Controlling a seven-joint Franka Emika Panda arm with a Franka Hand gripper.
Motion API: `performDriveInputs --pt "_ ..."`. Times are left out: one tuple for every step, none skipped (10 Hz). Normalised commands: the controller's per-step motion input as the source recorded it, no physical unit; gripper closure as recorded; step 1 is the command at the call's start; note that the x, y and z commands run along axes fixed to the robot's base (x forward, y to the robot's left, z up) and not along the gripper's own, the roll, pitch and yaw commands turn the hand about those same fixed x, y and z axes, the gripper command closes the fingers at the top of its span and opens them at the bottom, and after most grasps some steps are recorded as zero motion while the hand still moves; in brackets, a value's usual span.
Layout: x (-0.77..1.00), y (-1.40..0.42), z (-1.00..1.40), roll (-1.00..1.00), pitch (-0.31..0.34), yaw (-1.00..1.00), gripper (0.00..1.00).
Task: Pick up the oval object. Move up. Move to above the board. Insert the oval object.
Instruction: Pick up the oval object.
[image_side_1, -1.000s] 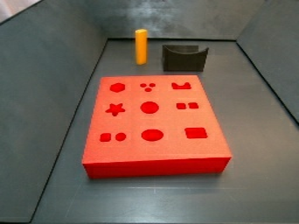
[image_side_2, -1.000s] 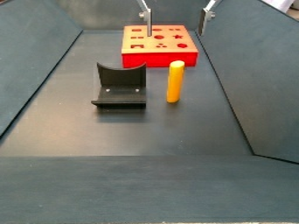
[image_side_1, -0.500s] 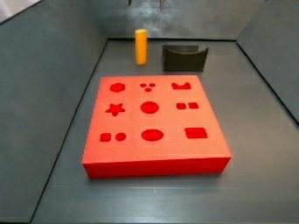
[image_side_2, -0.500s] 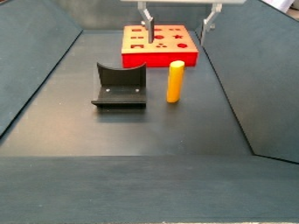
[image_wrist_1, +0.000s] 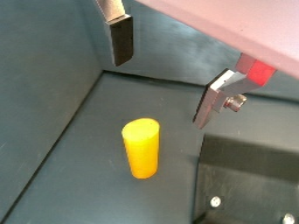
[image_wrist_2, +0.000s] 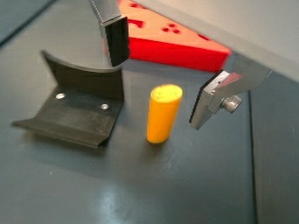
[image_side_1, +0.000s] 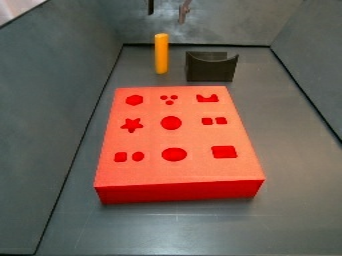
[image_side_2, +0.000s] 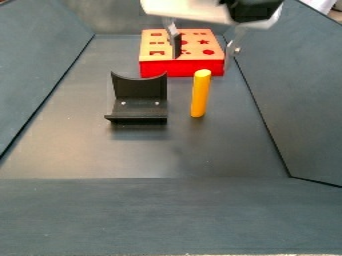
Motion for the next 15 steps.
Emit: performDriveInputs --pt "0.00 -0.05 -0.39 -0.01 -0.039 -1.00 0.00" --pt "0.00 -0.16 -0.41 -0.01 -0.084 -0.96 0.00" --pt "0.00 -0.24 -0.43 0.00 -0.096 -0.89 0.00" --pt "0.00 -0.37 -0.46 0.00 -0.106 -0.79 0.00" --pt "0.00 -0.23 -0.25 -0.09 -0.053 -0.54 0.00" --pt "0.00 0.00 -0.03 -0.01 -0.034 -0.01 0.00" --pt "0.00 0.00 -0.02 -0.06 -0.043 -0.02 0.00" --pt "-0.15 0.00 -0.10 -0.39 -0.307 -0.31 0.00" --pt "-0.19 0.00 -0.02 -0.45 -0.359 -0.39 0.00" --pt "0.00 0.06 -0.09 -0.21 -0.144 -0.18 0.00" --pt "0.00 0.04 0.00 -0.04 0.000 -0.07 0.00" --pt "0.00 0.06 0.00 -0.02 0.000 -0.07 0.00" --pt "0.00 0.01 0.00 0.00 0.000 0.00 1.00" --pt "0.00 0.00 0.00 0.00 0.000 0.00 1.00" --pt "0.00 0.00 0.00 0.00 0.000 0.00 1.00"
